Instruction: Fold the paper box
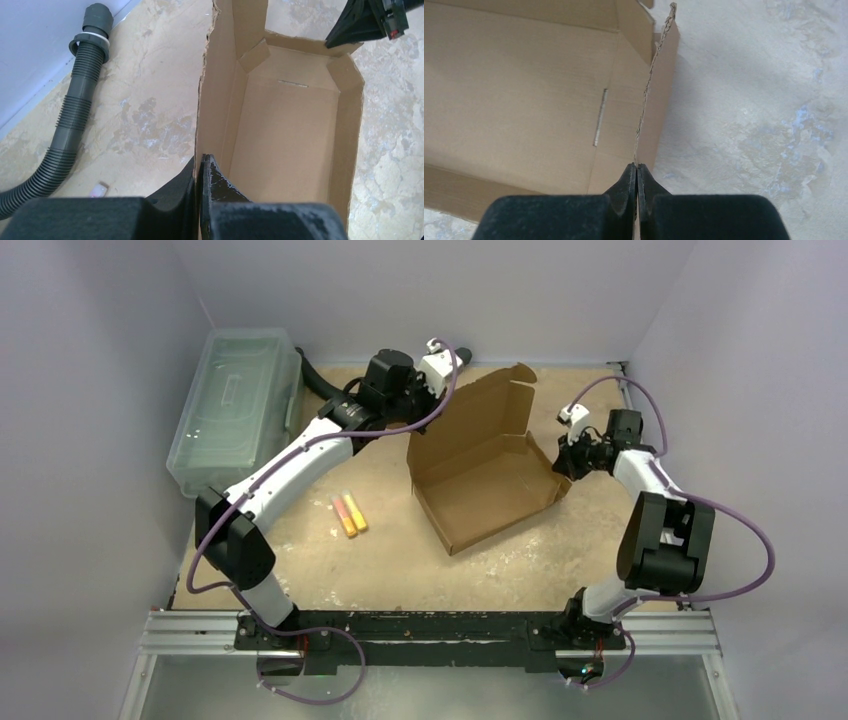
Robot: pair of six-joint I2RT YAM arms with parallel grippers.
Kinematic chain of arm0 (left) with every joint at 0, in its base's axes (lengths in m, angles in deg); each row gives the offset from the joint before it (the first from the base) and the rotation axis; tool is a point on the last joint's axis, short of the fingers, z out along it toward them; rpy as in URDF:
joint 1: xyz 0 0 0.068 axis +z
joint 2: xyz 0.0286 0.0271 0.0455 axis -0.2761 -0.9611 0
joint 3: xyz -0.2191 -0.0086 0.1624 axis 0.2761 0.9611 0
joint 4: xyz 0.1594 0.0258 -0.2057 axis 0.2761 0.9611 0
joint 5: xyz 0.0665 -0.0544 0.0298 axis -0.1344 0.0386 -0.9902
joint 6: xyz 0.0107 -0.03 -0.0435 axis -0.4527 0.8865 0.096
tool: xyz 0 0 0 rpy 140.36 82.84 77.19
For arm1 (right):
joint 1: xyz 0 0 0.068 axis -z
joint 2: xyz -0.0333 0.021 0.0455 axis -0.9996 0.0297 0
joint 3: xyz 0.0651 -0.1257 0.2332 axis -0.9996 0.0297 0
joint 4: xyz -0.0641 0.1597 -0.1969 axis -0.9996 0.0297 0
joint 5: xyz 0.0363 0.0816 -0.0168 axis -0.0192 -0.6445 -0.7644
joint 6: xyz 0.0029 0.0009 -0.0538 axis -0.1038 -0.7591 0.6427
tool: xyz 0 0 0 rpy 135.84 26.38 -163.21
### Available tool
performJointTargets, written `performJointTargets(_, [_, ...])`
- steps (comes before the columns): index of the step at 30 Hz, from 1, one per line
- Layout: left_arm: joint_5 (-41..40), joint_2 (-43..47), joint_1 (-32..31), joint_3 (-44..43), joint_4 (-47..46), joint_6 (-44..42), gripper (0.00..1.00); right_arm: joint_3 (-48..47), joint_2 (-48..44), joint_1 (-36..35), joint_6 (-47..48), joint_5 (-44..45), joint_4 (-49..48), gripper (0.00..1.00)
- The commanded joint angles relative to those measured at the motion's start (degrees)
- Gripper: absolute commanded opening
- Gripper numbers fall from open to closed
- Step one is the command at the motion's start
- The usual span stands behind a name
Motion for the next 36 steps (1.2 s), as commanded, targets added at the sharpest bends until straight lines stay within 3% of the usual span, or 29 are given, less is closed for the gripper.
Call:
performJointTargets(1, [-1.48, -0.44, -0.16, -1.3, -4.72, 5.13, 0.0, 1.92, -4.31, -3.12, 3.84, -0.18, -0.63, 0.0])
performJointTargets(8, [-2.79, 1.52, 0.22, 0.7, -7.21, 5.91, 0.0, 1.15, -5.79, -6.15, 8.99, -2.49, 4.1, 0.0])
performJointTargets(13, [-5.79, 1.75, 1.83, 1.53, -7.55, 11.26, 0.0, 1.31, -6.91, -6.18, 9.07, -1.11, 5.16, 0.0])
performJointTargets(21, [-0.56, 8.19, 2.17, 12.06, -19.21, 13.36, 0.0, -1.47, -0.82, -6.18, 4.84, 4.41, 6.29, 0.0])
performJointTargets(29, [2.88, 6.75, 2.28, 11.36, -17.51, 12.75, 0.0, -0.34, -3.79, -7.67, 7.68, 2.83, 5.61, 0.0])
performJointTargets(36, [5.68, 5.75, 2.34, 10.31, -15.23, 10.47, 0.0, -0.69, -4.23, -7.29, -4.24, 9.96, -1.82, 0.0])
